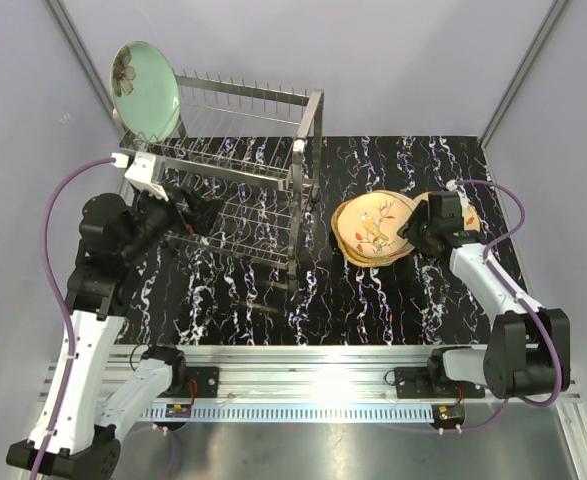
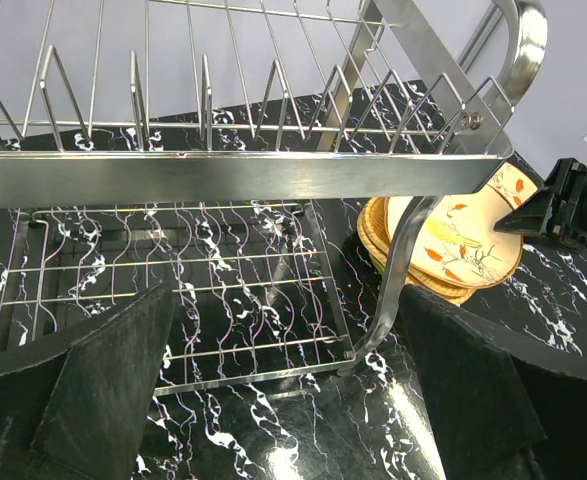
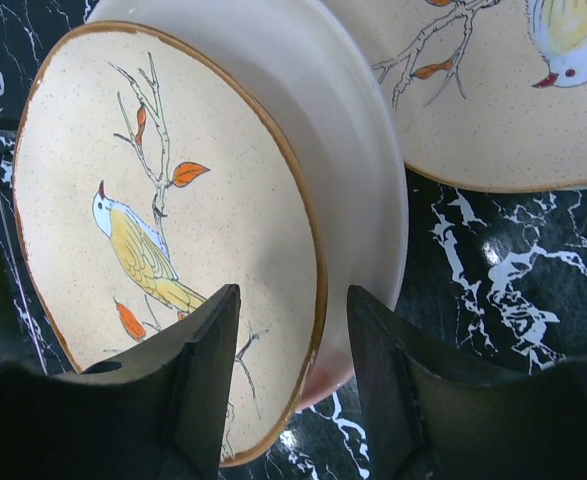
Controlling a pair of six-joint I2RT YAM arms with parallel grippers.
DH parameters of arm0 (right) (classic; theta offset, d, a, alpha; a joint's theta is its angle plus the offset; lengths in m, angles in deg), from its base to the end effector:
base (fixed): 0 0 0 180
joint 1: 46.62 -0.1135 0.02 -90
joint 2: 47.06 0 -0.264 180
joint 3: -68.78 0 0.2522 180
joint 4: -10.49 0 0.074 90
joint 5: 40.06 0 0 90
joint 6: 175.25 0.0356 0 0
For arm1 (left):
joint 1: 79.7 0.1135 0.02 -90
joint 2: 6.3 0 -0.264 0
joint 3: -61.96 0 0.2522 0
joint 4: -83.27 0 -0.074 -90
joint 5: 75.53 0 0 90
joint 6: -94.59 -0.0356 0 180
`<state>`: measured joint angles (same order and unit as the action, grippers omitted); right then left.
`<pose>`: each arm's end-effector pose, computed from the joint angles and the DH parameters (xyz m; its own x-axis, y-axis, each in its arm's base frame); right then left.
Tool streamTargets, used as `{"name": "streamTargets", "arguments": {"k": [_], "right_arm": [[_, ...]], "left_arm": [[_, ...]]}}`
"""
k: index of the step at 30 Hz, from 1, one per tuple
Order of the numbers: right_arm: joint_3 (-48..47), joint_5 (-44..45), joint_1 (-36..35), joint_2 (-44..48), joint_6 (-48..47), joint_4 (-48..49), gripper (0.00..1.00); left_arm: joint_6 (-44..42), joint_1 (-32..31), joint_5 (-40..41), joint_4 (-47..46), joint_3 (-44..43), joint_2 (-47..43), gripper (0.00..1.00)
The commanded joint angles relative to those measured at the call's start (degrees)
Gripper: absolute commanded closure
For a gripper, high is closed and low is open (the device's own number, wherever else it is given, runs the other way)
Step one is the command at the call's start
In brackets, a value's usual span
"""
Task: Load the plates into the dish rack
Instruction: Grab a plate with the right arm
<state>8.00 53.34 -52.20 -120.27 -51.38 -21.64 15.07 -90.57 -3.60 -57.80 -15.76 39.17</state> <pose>0.2670 0.0240 0.2351 -0.6105 0.4993 -0.6148 0.3435 0.8663 0.3625 0.1504 -0.0401 0.4237 -0.2000 -0.1377 -0.9701 0.4530 0.8649 -0.2161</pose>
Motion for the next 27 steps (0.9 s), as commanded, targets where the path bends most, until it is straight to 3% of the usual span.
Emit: {"name": "streamTargets", "arguments": {"k": [1,9,12,14,22,27], "right_arm": [[-0.17,-0.15,0.66,-1.06,0.76,3.69,0.46],[0.53,0.64,1.01,-2.90,1.64,5.54,0.50],[1.06,0.12,1.10,-3.08,1.82,6.24,0.65],[1.06,0.03,1.19,-2.82,1.90,6.33,0.69],[-0.08,0.73,1.54,0.25,1.64,4.31,1.00],[-0.61,-0.41,1.80,2.89,2.52,2.99,1.00]], "left_arm": [[-0.81,-0.46,0.66,-2.67,-0.02,-0.12,0.01],[-0.99,-0.55,0.75,-2.23,-0.02,-0.30,0.01],[-0.81,-0.55,1.19,-1.88,-0.28,-0.30,0.01],[-0.64,-0.55,1.80,-0.83,-0.72,-0.21,0.01],[1.91,-0.55,-0.04,1.99,-0.64,0.23,0.01],[6.39,-0.55,-1.97,2.08,1.65,-0.30,0.01]]}}
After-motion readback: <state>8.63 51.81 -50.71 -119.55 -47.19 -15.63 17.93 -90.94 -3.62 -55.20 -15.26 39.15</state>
